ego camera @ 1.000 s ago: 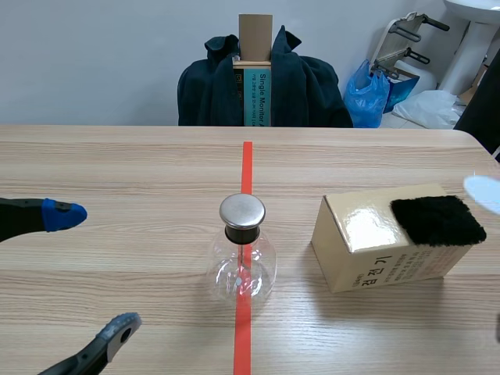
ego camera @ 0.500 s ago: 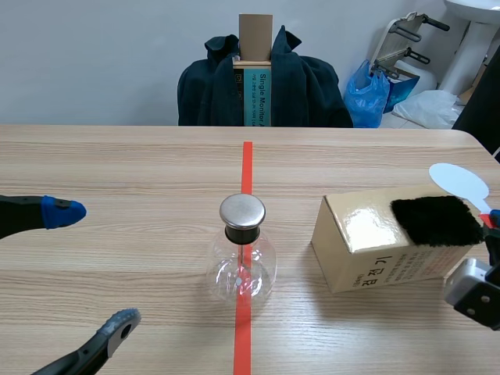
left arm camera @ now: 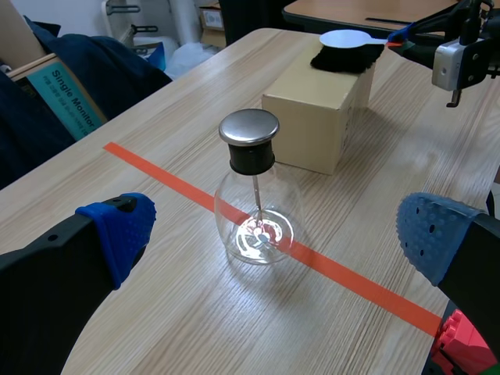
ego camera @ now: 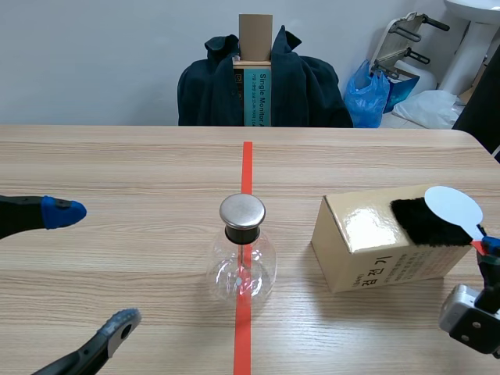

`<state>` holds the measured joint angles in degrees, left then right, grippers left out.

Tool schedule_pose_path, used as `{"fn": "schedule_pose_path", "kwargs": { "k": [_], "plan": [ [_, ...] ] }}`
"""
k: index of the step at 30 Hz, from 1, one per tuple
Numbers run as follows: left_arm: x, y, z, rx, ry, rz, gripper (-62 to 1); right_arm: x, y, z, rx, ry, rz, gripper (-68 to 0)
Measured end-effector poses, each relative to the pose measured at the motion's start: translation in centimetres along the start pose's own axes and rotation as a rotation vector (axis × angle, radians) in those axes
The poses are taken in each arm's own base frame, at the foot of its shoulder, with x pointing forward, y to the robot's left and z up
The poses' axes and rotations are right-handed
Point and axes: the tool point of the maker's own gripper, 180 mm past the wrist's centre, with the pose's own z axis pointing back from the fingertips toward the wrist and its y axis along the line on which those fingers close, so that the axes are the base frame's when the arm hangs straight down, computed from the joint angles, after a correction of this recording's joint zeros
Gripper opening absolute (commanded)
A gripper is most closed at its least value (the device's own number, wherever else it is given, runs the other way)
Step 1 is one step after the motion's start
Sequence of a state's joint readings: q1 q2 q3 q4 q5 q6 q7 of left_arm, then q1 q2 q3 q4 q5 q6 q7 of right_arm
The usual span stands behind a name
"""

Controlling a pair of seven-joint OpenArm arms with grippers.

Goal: Do the electroscope experiment.
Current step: 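Rub the plate on the fur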

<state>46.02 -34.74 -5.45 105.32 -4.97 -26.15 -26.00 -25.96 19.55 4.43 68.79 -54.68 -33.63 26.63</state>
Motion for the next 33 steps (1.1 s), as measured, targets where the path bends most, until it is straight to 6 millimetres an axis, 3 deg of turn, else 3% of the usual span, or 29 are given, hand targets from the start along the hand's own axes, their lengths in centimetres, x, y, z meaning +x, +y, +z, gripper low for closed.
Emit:
{"fn": "schedule_pose_path", "kwargs": {
  "k": [4,9,11,14,16,19,21,25,27,30,33],
  "plan": [
    [0.0,0.0,0.0,0.000,0.000,0.000,1.4,0.3,0.5,0.1,0.022,-0.019,0.007,-66.9],
    [0.0,0.0,0.0,0.000,0.000,0.000,1.4,3.3,2.2,1.5,0.101,-0.189,0.041,-66.8],
    [0.0,0.0,0.0,0.000,0.000,0.000,1.4,3.0,2.3,1.9,0.094,-0.164,0.038,-66.9],
    [0.0,0.0,0.0,0.001,-0.001,0.001,1.4,0.1,1.9,1.9,0.067,0.010,-0.027,-66.9],
    [0.0,0.0,0.0,0.002,-0.001,0.001,1.4,-0.4,1.6,1.8,0.062,0.013,-0.030,-66.8],
    [0.0,0.0,0.0,0.002,-0.001,0.001,1.4,2.5,1.4,2.0,0.062,-0.169,-0.006,-66.9],
    [0.0,0.0,0.0,0.002,-0.001,0.001,1.4,3.6,1.3,2.1,0.041,-0.196,-0.002,-66.9],
    [0.0,0.0,0.0,0.002,-0.001,0.001,1.4,1.1,1.3,1.7,0.027,-0.029,-0.015,-66.9],
    [0.0,0.0,0.0,0.002,-0.001,0.001,1.4,1.5,1.5,1.8,0.053,-0.078,0.031,-66.9],
    [0.0,0.0,0.0,0.002,-0.001,0.001,1.4,3.7,1.6,2.1,0.058,-0.203,0.033,-66.9],
    [0.0,0.0,0.0,0.002,0.000,0.001,1.4,2.2,1.6,1.8,0.034,-0.065,0.007,-66.8]
  ]
}}
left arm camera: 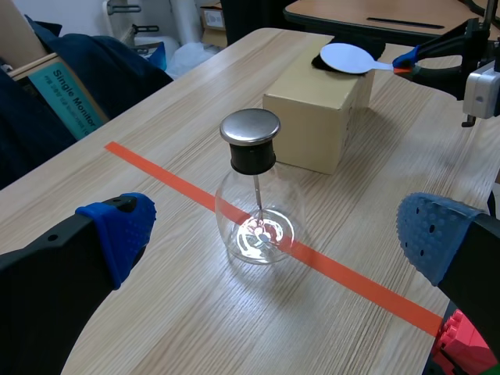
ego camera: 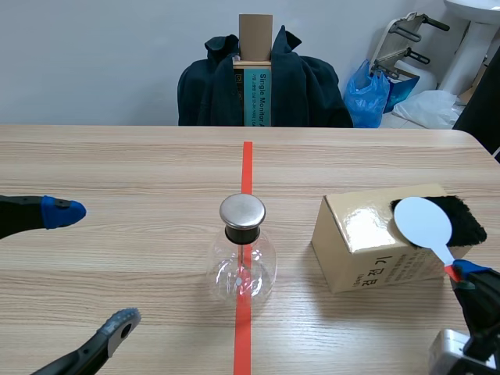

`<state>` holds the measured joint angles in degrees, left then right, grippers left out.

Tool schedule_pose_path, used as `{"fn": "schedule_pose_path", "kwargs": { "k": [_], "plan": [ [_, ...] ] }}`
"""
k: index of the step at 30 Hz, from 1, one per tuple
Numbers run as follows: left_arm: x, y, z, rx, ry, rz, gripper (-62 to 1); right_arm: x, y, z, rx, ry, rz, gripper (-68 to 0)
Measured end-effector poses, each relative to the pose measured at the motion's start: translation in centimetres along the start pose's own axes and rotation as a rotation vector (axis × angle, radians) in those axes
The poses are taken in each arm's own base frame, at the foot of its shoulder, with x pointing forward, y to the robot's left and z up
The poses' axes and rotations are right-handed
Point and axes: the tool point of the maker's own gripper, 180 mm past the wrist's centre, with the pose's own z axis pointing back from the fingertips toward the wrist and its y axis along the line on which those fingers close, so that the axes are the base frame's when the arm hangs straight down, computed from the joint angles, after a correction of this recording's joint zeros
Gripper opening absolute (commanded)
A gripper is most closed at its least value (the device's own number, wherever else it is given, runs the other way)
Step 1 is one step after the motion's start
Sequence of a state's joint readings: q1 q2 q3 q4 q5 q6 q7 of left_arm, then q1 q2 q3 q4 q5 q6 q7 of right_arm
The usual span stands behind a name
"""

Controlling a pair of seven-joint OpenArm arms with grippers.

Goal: Do the electroscope experiment.
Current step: 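Rub the plate on the fur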

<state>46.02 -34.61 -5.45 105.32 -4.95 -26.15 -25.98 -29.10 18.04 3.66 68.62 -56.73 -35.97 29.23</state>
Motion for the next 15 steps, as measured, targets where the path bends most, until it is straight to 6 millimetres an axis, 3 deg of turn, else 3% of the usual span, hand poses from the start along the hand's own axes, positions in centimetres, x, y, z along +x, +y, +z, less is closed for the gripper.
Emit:
{"fn": "schedule_pose_path", "kwargs": {
  "k": [3,6,8,12,15],
  "plan": [
    [0.0,0.0,0.0,0.000,0.000,0.000,1.4,-1.3,0.0,0.1,0.008,0.051,-0.009,-66.8],
    [0.0,0.0,0.0,0.000,0.000,0.000,1.4,0.3,-0.3,0.2,0.009,-0.074,0.009,-66.8],
    [0.0,0.0,0.0,0.000,-0.001,0.000,1.4,0.6,-0.6,0.1,-0.025,-0.053,0.011,-66.8],
    [0.0,0.0,0.0,0.000,0.000,0.000,1.4,-1.0,-0.9,0.2,-0.050,0.050,0.016,-66.8],
    [0.0,0.0,0.0,0.000,0.000,0.000,1.4,1.0,-1.0,0.4,-0.029,-0.123,0.058,-66.8]
  ]
}}
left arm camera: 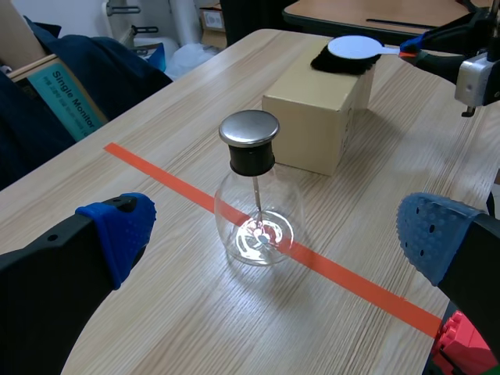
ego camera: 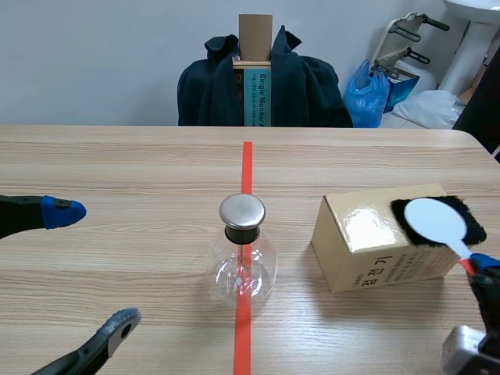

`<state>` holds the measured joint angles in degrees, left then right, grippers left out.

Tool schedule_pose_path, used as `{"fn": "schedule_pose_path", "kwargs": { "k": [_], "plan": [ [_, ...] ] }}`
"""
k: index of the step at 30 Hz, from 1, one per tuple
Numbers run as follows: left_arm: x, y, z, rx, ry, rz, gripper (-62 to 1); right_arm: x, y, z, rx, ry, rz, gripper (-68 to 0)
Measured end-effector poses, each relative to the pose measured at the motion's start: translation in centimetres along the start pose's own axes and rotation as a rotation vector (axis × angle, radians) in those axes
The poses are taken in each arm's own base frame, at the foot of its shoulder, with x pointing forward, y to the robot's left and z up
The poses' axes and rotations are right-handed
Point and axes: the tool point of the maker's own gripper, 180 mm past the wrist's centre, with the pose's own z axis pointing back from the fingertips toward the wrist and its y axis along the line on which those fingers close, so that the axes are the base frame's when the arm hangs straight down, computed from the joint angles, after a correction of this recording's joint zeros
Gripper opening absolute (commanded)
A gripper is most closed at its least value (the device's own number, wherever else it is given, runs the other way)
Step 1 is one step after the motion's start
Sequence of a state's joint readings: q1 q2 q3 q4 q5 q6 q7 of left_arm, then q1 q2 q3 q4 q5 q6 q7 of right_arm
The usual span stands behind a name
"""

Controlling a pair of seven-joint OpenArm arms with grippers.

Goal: Do the electroscope experiment.
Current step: 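Rub the plate on the fur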

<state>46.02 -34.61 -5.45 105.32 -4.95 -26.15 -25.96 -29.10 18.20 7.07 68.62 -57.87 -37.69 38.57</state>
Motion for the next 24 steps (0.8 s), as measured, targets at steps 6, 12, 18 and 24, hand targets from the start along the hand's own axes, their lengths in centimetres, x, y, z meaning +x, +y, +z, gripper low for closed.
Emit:
{"fn": "schedule_pose_path", "kwargs": {
  "k": [6,12,18,24],
  "plan": [
    [-0.1,0.0,0.0,0.000,0.006,0.000,1.4,-2.1,0.0,0.0,-0.021,0.158,-0.052,-66.8],
    [-0.1,0.0,0.0,0.000,0.008,0.000,1.4,2.8,0.7,0.0,0.031,-0.133,0.031,-66.8],
    [-0.2,0.0,0.0,0.000,0.013,-0.001,1.4,1.0,0.7,-0.2,0.042,-0.064,0.073,-66.8],
    [-0.2,0.0,0.0,0.000,0.013,-0.002,1.4,-2.6,0.1,-0.2,-0.033,0.237,-0.069,-66.9]
  ]
}}
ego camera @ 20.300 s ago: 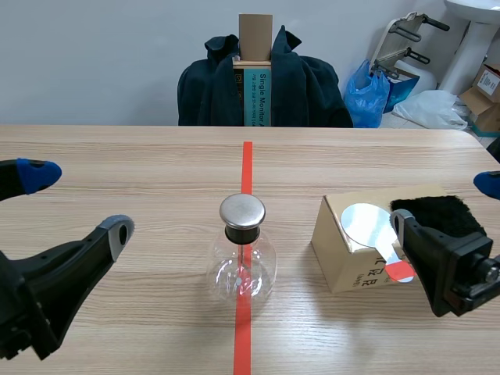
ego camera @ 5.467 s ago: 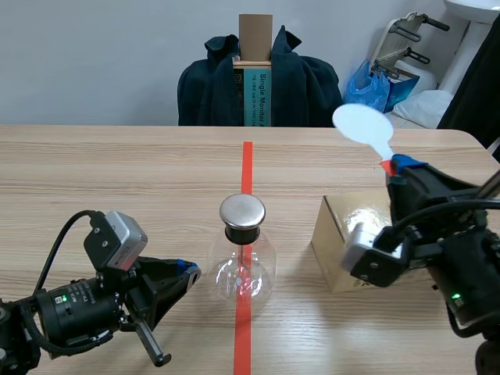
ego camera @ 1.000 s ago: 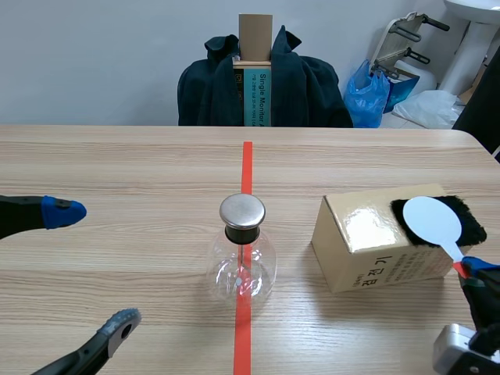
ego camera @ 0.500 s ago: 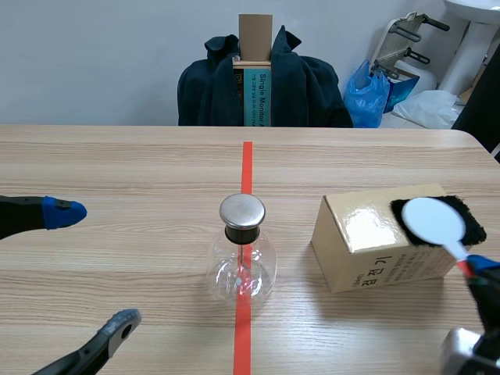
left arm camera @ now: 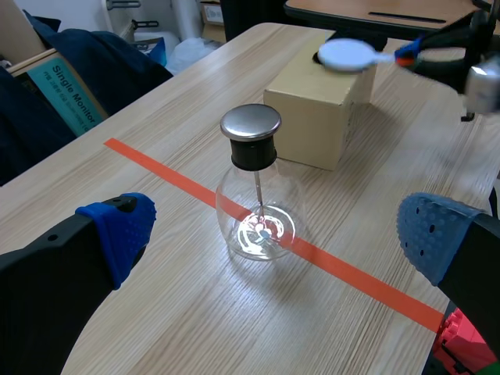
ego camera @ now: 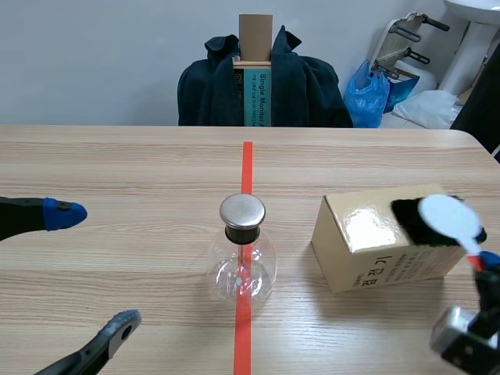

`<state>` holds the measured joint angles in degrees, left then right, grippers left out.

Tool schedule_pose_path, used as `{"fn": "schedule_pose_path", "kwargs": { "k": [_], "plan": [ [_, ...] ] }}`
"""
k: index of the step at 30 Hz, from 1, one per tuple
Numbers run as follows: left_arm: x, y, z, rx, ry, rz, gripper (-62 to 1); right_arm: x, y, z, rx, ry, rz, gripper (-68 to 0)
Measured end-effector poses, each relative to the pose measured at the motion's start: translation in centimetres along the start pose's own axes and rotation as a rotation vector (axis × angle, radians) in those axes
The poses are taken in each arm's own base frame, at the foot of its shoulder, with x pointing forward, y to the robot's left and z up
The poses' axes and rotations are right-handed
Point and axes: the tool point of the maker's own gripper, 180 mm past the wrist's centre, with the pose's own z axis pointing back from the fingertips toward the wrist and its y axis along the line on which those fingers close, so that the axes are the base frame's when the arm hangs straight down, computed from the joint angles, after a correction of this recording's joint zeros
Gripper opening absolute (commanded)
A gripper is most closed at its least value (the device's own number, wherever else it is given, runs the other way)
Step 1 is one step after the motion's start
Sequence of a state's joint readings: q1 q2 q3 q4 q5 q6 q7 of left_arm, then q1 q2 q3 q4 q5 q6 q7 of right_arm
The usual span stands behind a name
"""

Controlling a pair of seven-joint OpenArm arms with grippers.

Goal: Do the electroscope experiment.
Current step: 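Rub the plate on the fur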

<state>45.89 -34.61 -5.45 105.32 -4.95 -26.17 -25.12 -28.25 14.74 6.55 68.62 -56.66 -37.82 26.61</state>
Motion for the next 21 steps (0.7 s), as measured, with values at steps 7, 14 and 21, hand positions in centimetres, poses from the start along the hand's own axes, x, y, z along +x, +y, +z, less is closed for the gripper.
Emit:
{"fn": "schedule_pose_path", "kwargs": {
  "k": [7,14,21],
  "plan": [
    [0.0,0.0,0.0,0.001,-0.001,0.000,1.4,2.5,0.8,0.4,0.040,-0.147,0.033,-66.8],
    [0.0,0.0,0.0,0.000,0.000,0.000,1.4,3.2,1.4,0.2,0.087,-0.228,0.118,-66.8],
    [0.0,0.0,0.0,0.001,-0.001,0.000,1.4,0.9,1.8,-0.2,0.118,-0.107,0.141,-66.8]
  ]
}}
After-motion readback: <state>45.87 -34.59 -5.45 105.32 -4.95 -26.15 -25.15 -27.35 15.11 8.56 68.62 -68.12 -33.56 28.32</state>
